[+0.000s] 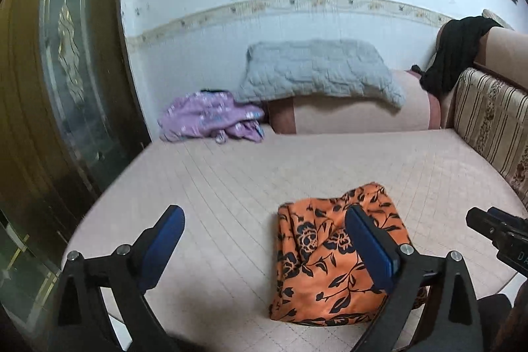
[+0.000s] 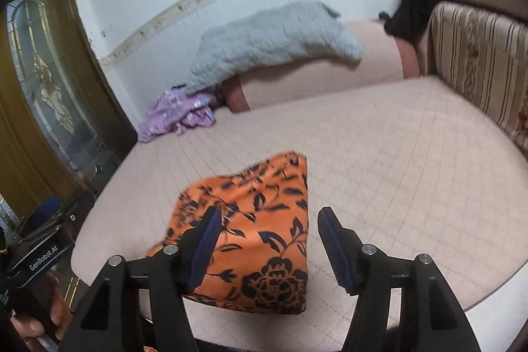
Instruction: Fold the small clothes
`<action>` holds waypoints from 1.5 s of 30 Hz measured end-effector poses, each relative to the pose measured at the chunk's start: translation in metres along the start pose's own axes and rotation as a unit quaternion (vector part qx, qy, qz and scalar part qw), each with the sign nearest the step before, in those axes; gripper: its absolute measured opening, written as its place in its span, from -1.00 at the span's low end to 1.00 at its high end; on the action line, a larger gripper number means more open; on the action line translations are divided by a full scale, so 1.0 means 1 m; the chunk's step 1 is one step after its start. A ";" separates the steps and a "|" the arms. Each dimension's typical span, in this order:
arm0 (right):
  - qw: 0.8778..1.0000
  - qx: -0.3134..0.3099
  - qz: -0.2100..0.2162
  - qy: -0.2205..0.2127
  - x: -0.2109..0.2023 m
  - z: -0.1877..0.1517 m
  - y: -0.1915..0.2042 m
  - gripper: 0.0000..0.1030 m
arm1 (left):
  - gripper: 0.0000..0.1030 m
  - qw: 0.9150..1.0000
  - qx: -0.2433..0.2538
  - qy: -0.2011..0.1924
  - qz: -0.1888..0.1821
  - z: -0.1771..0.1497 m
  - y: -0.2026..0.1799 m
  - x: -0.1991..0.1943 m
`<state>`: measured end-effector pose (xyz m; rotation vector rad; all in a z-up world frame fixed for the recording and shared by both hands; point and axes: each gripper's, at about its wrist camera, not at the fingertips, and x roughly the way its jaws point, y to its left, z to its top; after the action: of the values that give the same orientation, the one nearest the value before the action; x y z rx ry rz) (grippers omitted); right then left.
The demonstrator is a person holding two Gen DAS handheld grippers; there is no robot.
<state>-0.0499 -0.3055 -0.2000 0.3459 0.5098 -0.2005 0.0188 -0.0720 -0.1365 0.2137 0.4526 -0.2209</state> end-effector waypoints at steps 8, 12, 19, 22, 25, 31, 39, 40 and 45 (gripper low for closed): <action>0.999 -0.024 0.003 -0.035 -0.055 0.010 0.020 0.32 | 1.00 0.999 -0.003 -0.040 0.005 0.016 -0.001 -0.053; 0.998 -0.039 0.007 -0.049 -0.075 0.008 0.028 0.36 | 1.00 0.999 -0.005 -0.045 0.020 0.023 -0.003 -0.068; 0.997 -0.053 0.003 -0.054 -0.085 0.001 0.033 0.38 | 1.00 0.998 0.004 -0.045 0.040 0.024 -0.009 -0.081; 0.997 -0.052 0.000 -0.054 -0.083 0.000 0.033 0.38 | 1.00 0.998 0.011 -0.047 0.046 0.026 -0.011 -0.085; 0.997 -0.053 -0.001 -0.053 -0.081 -0.001 0.033 0.38 | 1.00 0.997 0.013 -0.047 0.053 0.028 -0.010 -0.086; 0.996 -0.064 -0.006 -0.056 -0.079 -0.001 0.038 0.38 | 1.00 0.998 0.014 -0.038 0.044 0.031 -0.009 -0.084; 0.996 -0.072 -0.006 -0.051 -0.072 -0.003 0.043 0.38 | 1.00 0.998 0.011 -0.044 0.038 0.033 -0.007 -0.085; 0.996 -0.072 -0.005 -0.050 -0.071 -0.003 0.044 0.38 | 1.00 0.998 0.011 -0.045 0.038 0.032 -0.007 -0.085; 0.996 -0.075 -0.006 -0.045 -0.067 -0.005 0.046 0.38 | 1.00 0.999 0.012 -0.035 0.027 0.030 -0.006 -0.081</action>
<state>-0.0968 -0.2544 -0.1576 0.1855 0.4355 -0.1879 -0.0415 -0.0725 -0.0742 0.2403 0.3746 -0.1804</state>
